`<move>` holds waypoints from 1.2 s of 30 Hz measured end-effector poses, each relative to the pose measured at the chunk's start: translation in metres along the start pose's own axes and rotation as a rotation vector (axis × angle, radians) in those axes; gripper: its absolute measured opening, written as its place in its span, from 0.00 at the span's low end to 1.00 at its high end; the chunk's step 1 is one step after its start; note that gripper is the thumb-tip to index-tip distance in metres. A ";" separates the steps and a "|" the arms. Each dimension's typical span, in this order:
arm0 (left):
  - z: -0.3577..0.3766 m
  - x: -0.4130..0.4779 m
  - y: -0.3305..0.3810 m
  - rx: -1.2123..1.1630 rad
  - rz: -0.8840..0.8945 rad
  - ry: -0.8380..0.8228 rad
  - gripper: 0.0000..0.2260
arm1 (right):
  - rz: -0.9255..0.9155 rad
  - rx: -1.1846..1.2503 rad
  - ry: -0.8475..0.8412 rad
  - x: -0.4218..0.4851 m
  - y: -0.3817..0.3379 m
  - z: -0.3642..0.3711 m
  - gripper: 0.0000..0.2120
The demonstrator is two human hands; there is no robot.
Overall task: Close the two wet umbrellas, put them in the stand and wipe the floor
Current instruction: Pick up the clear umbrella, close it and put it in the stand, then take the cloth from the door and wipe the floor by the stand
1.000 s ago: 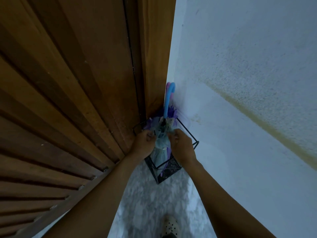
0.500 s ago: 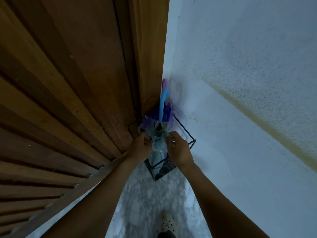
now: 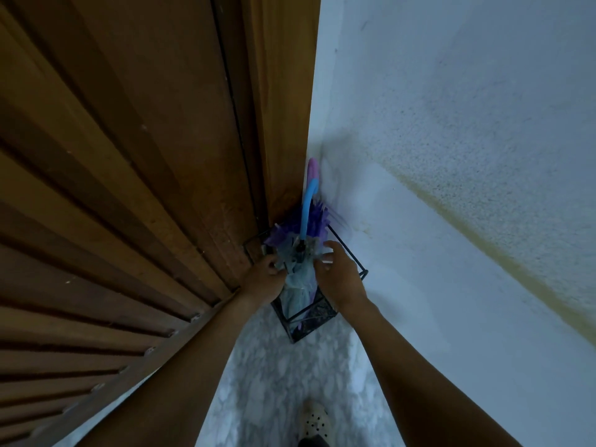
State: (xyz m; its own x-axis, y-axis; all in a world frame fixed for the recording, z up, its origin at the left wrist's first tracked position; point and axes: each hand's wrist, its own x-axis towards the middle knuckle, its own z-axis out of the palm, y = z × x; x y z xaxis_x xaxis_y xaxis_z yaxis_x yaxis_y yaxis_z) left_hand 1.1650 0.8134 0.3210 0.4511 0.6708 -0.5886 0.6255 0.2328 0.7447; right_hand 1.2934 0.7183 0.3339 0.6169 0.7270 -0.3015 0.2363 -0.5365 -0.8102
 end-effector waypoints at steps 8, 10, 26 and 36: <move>-0.066 -0.093 0.067 -0.008 0.094 0.039 0.14 | -0.192 -0.143 0.127 -0.059 -0.111 -0.040 0.13; -0.093 -0.131 0.092 0.001 0.135 0.063 0.11 | -0.255 -0.160 0.147 -0.086 -0.155 -0.051 0.11; -0.300 -0.517 0.144 -0.021 0.317 0.549 0.07 | -0.686 0.002 -0.408 -0.339 -0.446 -0.052 0.10; -0.319 -0.690 0.056 -0.086 0.244 0.915 0.06 | -0.876 0.040 -0.705 -0.464 -0.475 0.024 0.08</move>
State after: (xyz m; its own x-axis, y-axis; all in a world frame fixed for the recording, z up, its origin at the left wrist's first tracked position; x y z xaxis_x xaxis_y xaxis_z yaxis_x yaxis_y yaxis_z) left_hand 0.6853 0.5884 0.8689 -0.1336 0.9905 0.0341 0.5148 0.0400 0.8564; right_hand 0.8769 0.6456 0.8469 -0.3150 0.9332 0.1727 0.3482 0.2830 -0.8937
